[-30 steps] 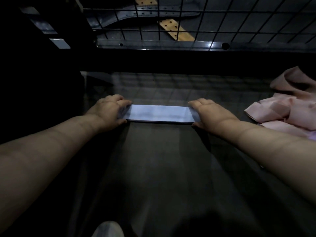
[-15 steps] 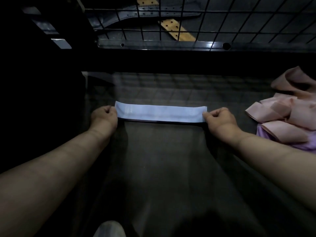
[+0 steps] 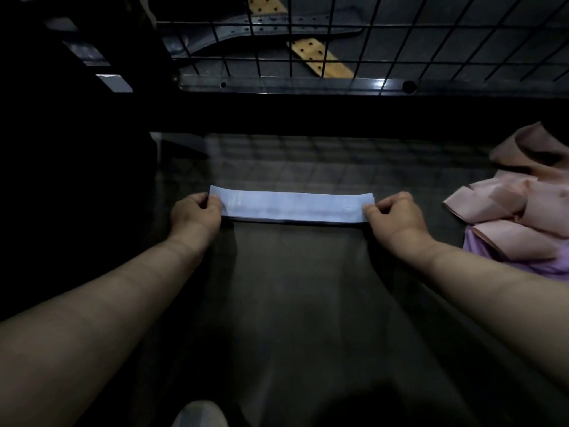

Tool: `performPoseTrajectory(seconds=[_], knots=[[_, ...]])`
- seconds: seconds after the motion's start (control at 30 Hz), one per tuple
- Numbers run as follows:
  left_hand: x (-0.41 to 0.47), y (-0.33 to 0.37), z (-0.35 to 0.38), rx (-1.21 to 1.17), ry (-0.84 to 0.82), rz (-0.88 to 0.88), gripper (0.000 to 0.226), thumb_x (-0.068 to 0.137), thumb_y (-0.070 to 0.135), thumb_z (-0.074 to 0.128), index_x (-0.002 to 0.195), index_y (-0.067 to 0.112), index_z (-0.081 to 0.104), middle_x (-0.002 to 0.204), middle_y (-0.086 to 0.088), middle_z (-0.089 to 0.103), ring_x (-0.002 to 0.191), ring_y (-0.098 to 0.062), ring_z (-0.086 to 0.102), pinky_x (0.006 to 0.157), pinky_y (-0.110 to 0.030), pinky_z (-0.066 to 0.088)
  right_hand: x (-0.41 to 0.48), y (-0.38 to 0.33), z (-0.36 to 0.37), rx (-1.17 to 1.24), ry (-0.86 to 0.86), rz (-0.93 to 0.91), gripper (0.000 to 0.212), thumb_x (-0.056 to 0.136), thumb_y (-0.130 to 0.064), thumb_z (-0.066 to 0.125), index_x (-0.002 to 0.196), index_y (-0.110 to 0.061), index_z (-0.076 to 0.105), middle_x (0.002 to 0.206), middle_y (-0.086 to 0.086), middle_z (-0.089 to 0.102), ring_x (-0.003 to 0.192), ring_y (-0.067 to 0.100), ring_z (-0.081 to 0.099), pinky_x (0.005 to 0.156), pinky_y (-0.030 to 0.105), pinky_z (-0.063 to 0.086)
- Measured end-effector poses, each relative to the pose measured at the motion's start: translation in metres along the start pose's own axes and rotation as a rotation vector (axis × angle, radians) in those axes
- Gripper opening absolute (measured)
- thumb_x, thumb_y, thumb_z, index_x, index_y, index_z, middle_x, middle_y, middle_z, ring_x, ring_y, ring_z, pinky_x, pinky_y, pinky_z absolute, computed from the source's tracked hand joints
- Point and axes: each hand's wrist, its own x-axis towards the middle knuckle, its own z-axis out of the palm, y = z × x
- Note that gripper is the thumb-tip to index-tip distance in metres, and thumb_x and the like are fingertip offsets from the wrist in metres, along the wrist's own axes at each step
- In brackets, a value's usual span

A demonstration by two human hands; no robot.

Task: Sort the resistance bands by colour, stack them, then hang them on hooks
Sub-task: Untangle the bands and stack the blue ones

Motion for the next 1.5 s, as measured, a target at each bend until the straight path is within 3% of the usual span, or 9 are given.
performPoseTrajectory(seconds=[0.13,0.3,0.5,0.6,0.73,0.9,1.17,1.33,1.5], knots=[[0.004,-0.002,0.001,0.049,-0.024,0.038,0.03,0.093,0.02,0.063,0.119,0.004,0.067,0.115,-0.013,0.069,0.099,-0.02,0.063,0.081,-0.021,0.042,0.001,-0.002,0.005,-0.012,-0.012,-0.021,0.059,0.082,-0.034,0.077,0.123,-0.009,0.043,0.134,0.014,0.042,0.119,0.03,0.049,0.104,0.034,0.041],[0.007,-0.003,0.0,0.081,-0.038,0.037,0.033,0.088,0.018,0.069,0.118,0.004,0.066,0.116,-0.015,0.069,0.105,-0.028,0.065,0.09,-0.029,0.049,0.004,-0.003,0.009,0.012,-0.047,0.051,0.045,0.086,-0.029,0.073,0.111,-0.016,0.039,0.128,0.012,0.054,0.111,0.029,0.057,0.087,0.029,0.042],[0.002,0.002,0.007,0.032,-0.004,0.014,0.03,0.1,0.019,0.05,0.112,0.002,0.071,0.107,-0.013,0.07,0.09,-0.014,0.053,0.077,-0.018,0.036,0.005,0.0,0.01,0.028,0.014,0.027,0.024,0.096,-0.031,0.059,0.107,-0.013,0.049,0.124,0.013,0.056,0.093,0.019,0.048,0.079,0.024,0.034],[0.0,0.001,0.008,0.004,-0.007,0.014,0.032,0.102,0.023,0.05,0.111,0.001,0.071,0.094,-0.003,0.065,0.09,-0.011,0.053,0.071,-0.014,0.034,0.008,0.002,0.012,0.026,0.032,0.033,0.027,0.097,-0.028,0.059,0.114,-0.008,0.051,0.124,0.014,0.056,0.101,0.025,0.054,0.081,0.024,0.035],[0.002,0.001,0.006,0.03,-0.012,0.015,0.029,0.1,0.018,0.051,0.114,0.001,0.07,0.112,-0.014,0.07,0.091,-0.012,0.053,0.071,-0.012,0.033,0.01,0.004,0.014,0.004,0.039,0.017,0.029,0.097,-0.028,0.059,0.115,-0.007,0.051,0.126,0.015,0.056,0.11,0.029,0.056,0.082,0.025,0.036],[0.005,-0.001,0.006,0.112,0.009,-0.019,0.045,0.096,0.031,0.056,0.132,0.005,0.054,0.138,-0.019,0.044,0.125,-0.032,0.048,0.104,-0.027,0.037,0.008,0.007,0.01,0.03,-0.01,-0.035,0.028,0.095,-0.034,0.059,0.11,-0.014,0.047,0.126,0.014,0.055,0.104,0.026,0.056,0.084,0.026,0.038],[-0.053,0.036,0.026,0.282,-0.08,0.442,0.046,0.093,0.023,0.061,0.135,0.01,0.049,0.137,-0.019,0.032,0.128,-0.035,0.031,0.112,-0.033,0.023,-0.014,0.103,-0.076,-1.017,-0.241,-0.725,0.056,0.084,-0.035,0.062,0.137,-0.018,0.056,0.148,0.019,0.044,0.136,0.04,0.042,0.105,0.064,0.031],[-0.109,0.077,0.055,0.379,-0.351,0.783,0.044,0.088,0.025,0.064,0.13,0.012,0.057,0.129,-0.014,0.039,0.122,-0.029,0.037,0.105,-0.03,0.028,-0.015,0.179,-0.172,-1.151,-0.158,-0.472,0.066,0.08,-0.032,0.055,0.145,-0.021,0.046,0.152,0.029,0.032,0.14,0.052,0.026,0.105,0.073,0.02],[-0.165,0.146,0.095,0.588,-0.768,1.1,0.064,0.08,0.053,0.039,0.13,0.017,0.057,0.125,-0.011,0.049,0.113,-0.032,0.054,0.099,-0.039,0.045,-0.018,0.218,-0.221,-0.756,-0.14,-0.196,0.06,0.088,-0.033,0.061,0.14,-0.011,0.041,0.142,0.022,0.029,0.129,0.046,0.04,0.102,0.05,0.043]])
